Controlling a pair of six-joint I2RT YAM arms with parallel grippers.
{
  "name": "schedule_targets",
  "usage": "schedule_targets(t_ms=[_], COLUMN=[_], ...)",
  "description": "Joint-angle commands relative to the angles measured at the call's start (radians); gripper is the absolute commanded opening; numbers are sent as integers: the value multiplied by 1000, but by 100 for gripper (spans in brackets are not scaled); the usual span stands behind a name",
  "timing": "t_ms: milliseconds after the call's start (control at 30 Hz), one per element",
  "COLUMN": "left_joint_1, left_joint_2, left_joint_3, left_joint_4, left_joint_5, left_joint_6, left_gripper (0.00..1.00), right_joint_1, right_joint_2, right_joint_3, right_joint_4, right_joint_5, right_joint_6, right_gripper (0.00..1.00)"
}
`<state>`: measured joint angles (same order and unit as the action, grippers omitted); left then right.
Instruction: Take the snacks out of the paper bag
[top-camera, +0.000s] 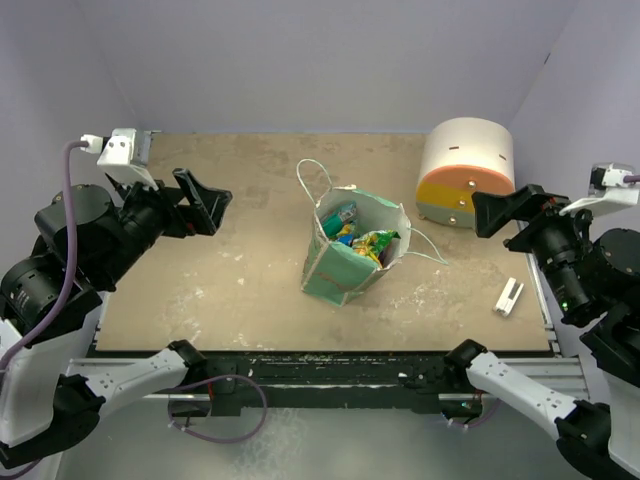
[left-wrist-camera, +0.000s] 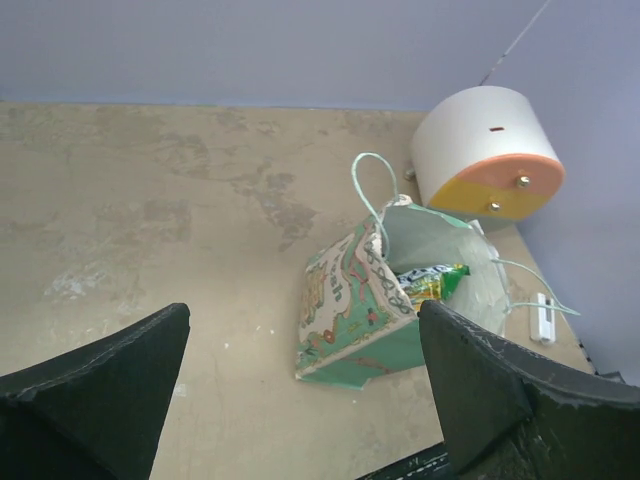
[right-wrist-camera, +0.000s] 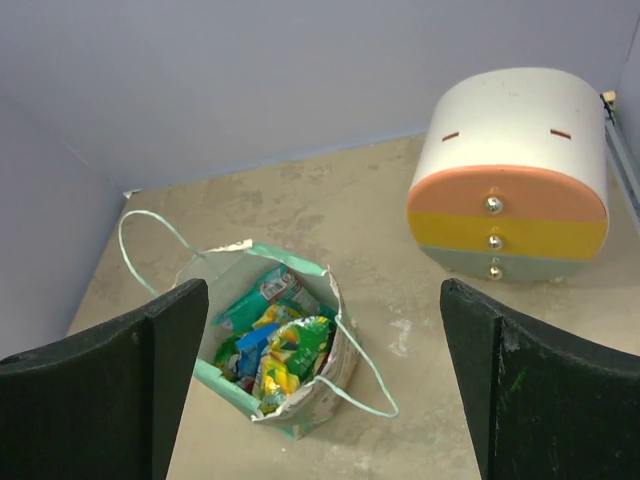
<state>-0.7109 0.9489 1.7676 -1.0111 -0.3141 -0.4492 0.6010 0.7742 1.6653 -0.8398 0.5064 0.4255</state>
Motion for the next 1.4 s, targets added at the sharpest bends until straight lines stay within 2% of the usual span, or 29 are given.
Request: schedule_targets(t_ms=[0,233,433,667,800,1133,1367], left_joint_1=[58,174,259,317,332,343,260], left_joint_2=[-9,-14,0,85,157,386,559], left_joint_3=[-25,-84,-177,-255,-281,-257,-141], left_joint_4=[21,53,133,237,310,441,467], left_joint_5=[11,41,108,189,256,490,588], left_joint_6=[-11,-21,-72,-105,-112,-146,-168], left_gripper=[99,99,99,99,99,99,99], right_joint_1=[-7,-16,-25,-32,-34,-39,-75], right_joint_2=[48,135,189,235,306,489,546], right_joint_3=[17,17,-54,-153,-173,-98,-63], right_joint_4=[-57,-94,26,136,180,199,205], right_joint_5=[56,123,54,-58,-91,-67,-106], right_joint_6=[54,109,72,65,50,-49,-65], right_gripper=[100,100,100,100,100,100,100])
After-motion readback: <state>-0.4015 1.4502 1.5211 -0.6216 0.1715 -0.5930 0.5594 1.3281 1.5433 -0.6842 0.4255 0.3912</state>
